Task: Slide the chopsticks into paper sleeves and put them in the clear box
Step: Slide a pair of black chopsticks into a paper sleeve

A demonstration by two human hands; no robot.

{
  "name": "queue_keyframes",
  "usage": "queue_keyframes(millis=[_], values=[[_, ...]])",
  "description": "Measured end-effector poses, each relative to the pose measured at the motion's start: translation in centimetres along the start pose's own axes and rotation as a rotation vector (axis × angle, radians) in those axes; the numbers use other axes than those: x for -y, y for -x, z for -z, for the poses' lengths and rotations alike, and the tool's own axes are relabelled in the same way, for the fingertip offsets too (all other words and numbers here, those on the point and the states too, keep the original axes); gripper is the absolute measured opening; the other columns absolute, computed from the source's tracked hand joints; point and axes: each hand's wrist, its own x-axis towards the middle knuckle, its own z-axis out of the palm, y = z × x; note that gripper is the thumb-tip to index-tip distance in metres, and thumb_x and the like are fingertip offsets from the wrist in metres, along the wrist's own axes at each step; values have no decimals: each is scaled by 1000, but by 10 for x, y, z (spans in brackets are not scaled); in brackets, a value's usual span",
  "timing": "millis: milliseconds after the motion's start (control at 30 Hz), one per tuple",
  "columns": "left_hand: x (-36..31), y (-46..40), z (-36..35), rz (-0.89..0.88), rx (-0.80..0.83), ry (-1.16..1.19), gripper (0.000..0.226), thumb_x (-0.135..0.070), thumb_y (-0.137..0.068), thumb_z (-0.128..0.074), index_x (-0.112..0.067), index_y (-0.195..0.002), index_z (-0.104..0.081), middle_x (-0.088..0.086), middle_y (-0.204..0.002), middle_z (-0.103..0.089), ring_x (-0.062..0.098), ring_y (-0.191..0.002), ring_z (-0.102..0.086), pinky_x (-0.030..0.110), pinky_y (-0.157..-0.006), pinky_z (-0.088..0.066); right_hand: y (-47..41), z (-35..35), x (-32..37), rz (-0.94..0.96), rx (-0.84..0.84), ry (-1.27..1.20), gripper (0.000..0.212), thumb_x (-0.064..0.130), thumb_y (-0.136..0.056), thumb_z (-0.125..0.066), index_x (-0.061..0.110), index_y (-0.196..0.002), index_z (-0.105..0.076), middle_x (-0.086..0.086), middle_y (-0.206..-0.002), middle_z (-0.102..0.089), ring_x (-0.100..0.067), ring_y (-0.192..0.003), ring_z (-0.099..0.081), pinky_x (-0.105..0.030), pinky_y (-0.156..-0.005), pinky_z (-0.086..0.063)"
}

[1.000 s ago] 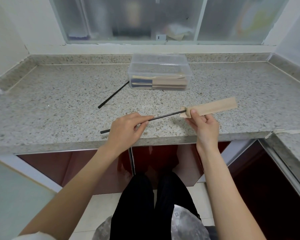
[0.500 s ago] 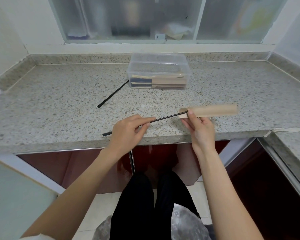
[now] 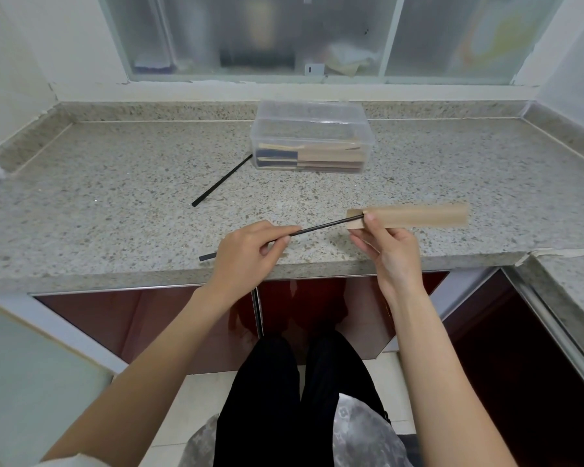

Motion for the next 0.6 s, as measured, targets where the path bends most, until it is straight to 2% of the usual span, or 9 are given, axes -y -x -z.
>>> queue_keyframes(millis=[67, 167, 233, 367, 467, 533, 600], values=[[2, 0, 0, -4, 10, 2, 29, -37, -91, -48, -34, -112, -67, -11, -71, -60, 7, -59, -52, 35, -50, -47, 0, 1, 1, 2, 14, 7, 18, 14, -85, -66, 1, -98, -67, -6, -88, -73, -15, -77, -69, -27, -79, -57], [4, 1, 2, -19, 26, 19, 29, -38, -91, -48, -34, -113, -67, -11, -69, -58, 7, -59, -51, 32, -51, -46, 1, 2, 1, 20, 22, 42, 34, 19, -77, -71, -3, -102, -67, -11, -94, -72, -16, -81, -69, -28, -79, -57], [4, 2, 3, -9, 38, 53, 29, -39, -90, -49, -33, -113, -66, -11, -68, -58, 8, -59, -51, 30, -52, -45, 1, 3, -1, 39, 27, 79, 27, 14, -80, -70, -3, -101, -68, -12, -94, -71, -18, -82, -68, -29, -78, -57], [3, 1, 5, 23, 73, 80, 25, -34, -91, -55, -32, -112, -68, -13, -71, -62, 5, -61, -53, 18, -55, -38, 3, -1, -3, 28, 64, 112, 9, 8, -84, -67, 3, -91, -70, -2, -78, -73, -14, -73, -69, -27, -74, -57], [-4, -3, 5, 67, 73, 119, 19, -23, -90, -62, -23, -107, -69, -14, -81, -70, -10, -63, -56, 4, -57, -34, 6, -10, -5, -6, 92, 126, 7, 9, -84, -67, 6, -89, -70, 1, -73, -72, -12, -70, -68, -26, -75, -57], [-9, -7, 3, 92, 66, 135, 12, -22, -88, -64, -19, -100, -67, -14, -80, -71, -11, -63, -59, 5, -59, -37, 10, -19, -8, -30, 141, 138, 7, 11, -84, -68, 6, -89, -69, 1, -74, -72, -11, -72, -69, -24, -72, -57], [-13, -11, -1, 92, 59, 99, 11, -28, -88, -64, -22, -96, -66, -15, -81, -71, -3, -69, -64, 18, -63, -47, 14, -28, -11, -57, 186, 133, 8, 11, -84, -67, 6, -91, -68, -2, -77, -72, -13, -74, -69, -22, -70, -56]])
